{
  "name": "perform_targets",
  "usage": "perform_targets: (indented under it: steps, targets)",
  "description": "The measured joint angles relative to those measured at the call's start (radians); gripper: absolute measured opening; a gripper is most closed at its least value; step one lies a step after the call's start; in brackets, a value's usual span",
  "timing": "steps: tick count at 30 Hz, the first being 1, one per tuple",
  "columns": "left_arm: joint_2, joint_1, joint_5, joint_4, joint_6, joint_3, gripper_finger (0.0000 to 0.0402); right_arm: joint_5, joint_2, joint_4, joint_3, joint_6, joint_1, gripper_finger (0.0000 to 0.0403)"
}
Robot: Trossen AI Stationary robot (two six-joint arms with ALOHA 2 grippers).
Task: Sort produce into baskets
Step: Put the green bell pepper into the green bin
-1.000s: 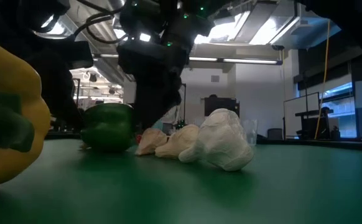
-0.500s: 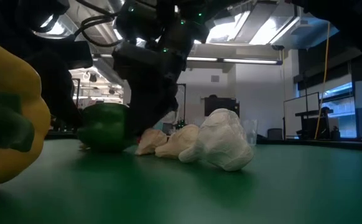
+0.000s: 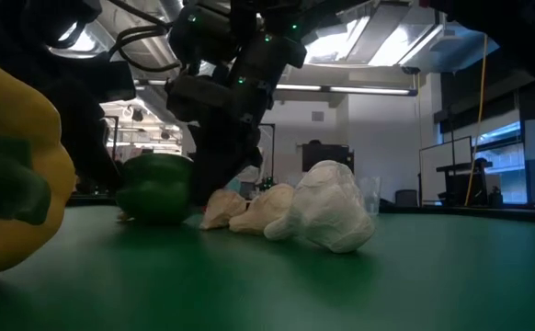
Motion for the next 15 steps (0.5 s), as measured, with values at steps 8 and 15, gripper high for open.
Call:
perform_targets:
  steps: [8, 15]
  targets:
    - [-0.001, 0.0, 0.004, -0.001, 0.0, 0.0, 0.0, 0.036, -0.001, -0.009, 0.0, 0.007, -0.001, 0.0021]
    - [-0.009, 0.0, 0.078, -0.007, -0.031, 0.0, 0.0, 0.017, -0.001, -0.027, 0.006, 0.006, -0.002, 0.0006]
